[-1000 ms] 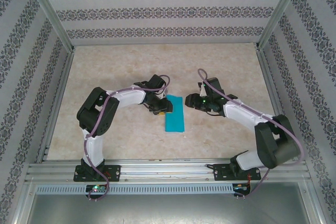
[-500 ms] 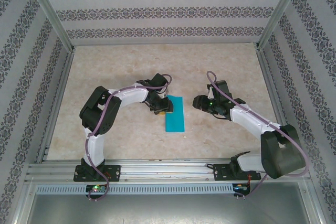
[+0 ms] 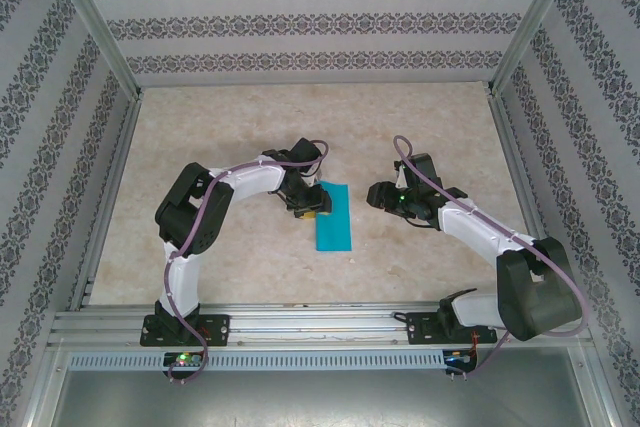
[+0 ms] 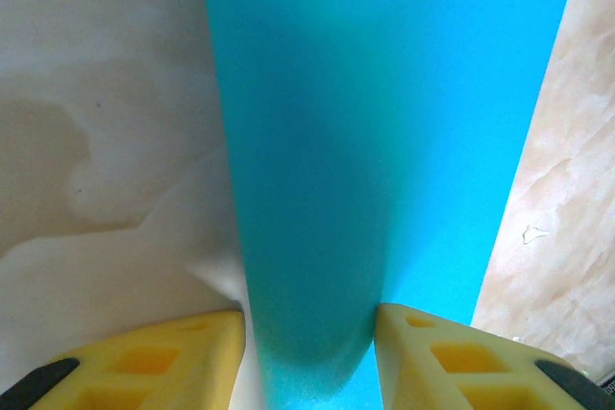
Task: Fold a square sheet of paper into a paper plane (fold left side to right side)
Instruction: First fold in half a square sheet of paper at the center of the table.
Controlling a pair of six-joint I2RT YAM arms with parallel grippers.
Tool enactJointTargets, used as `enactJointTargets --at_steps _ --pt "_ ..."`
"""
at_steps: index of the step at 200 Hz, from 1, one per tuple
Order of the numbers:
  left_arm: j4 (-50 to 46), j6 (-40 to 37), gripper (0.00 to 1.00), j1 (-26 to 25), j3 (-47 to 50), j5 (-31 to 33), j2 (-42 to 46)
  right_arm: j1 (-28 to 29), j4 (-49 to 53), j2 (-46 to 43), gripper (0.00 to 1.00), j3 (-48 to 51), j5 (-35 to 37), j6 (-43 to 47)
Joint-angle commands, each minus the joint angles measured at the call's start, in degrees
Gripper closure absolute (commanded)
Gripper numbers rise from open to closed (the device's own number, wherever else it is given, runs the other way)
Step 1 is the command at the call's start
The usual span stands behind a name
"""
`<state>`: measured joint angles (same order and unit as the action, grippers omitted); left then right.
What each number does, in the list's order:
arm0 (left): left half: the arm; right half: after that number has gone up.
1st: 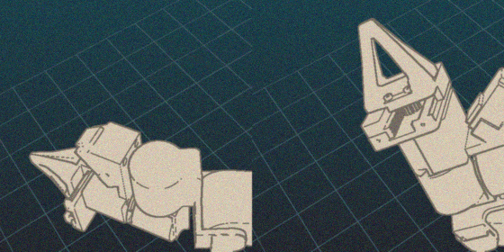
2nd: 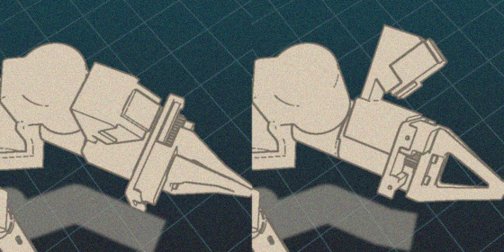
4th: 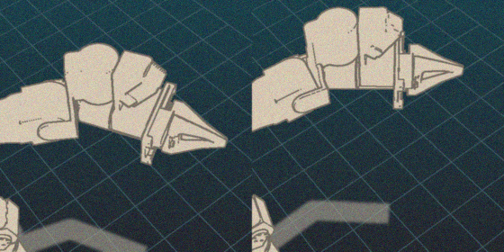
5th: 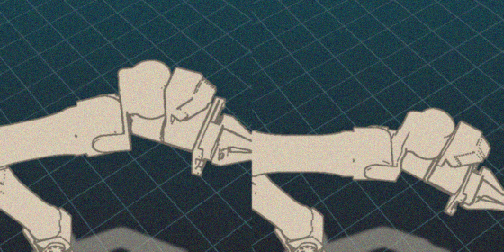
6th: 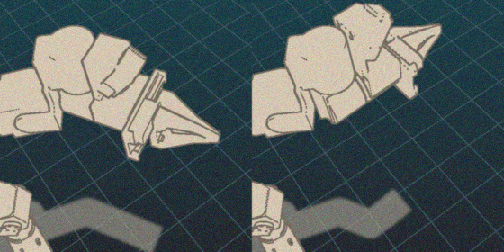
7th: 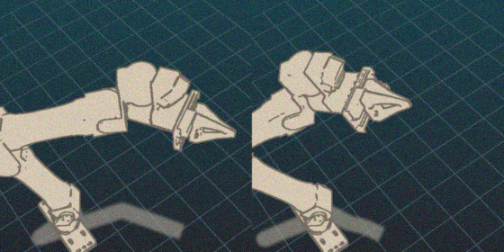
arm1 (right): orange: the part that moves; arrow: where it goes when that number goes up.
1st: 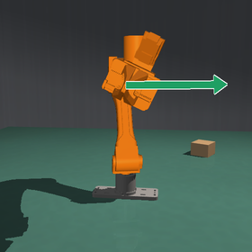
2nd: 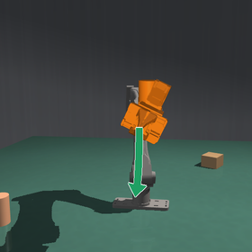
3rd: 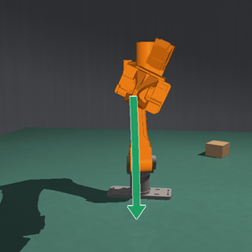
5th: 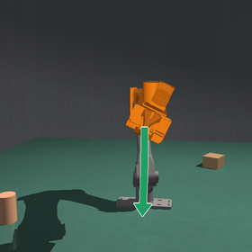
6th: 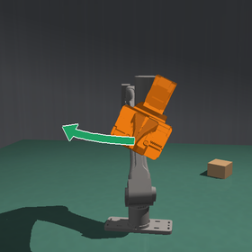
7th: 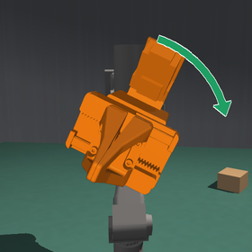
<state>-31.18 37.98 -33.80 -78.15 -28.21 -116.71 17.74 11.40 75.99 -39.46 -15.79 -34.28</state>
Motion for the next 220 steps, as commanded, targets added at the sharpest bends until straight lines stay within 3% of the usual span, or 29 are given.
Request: enactJointTargets --at_steps 1,220 --pt "0.90 0.17 0.57 -2.72 1.68 2.10 -6.60 -0.38 0.65 -0.58 0.48 0.88 0.59 0.70" --pt "-3.05 -2.47 0.56 -3.11 -1.56 2.66 -8.81 -0.42 0.58 0.87 0.48 0.17 -0.82 0.97"
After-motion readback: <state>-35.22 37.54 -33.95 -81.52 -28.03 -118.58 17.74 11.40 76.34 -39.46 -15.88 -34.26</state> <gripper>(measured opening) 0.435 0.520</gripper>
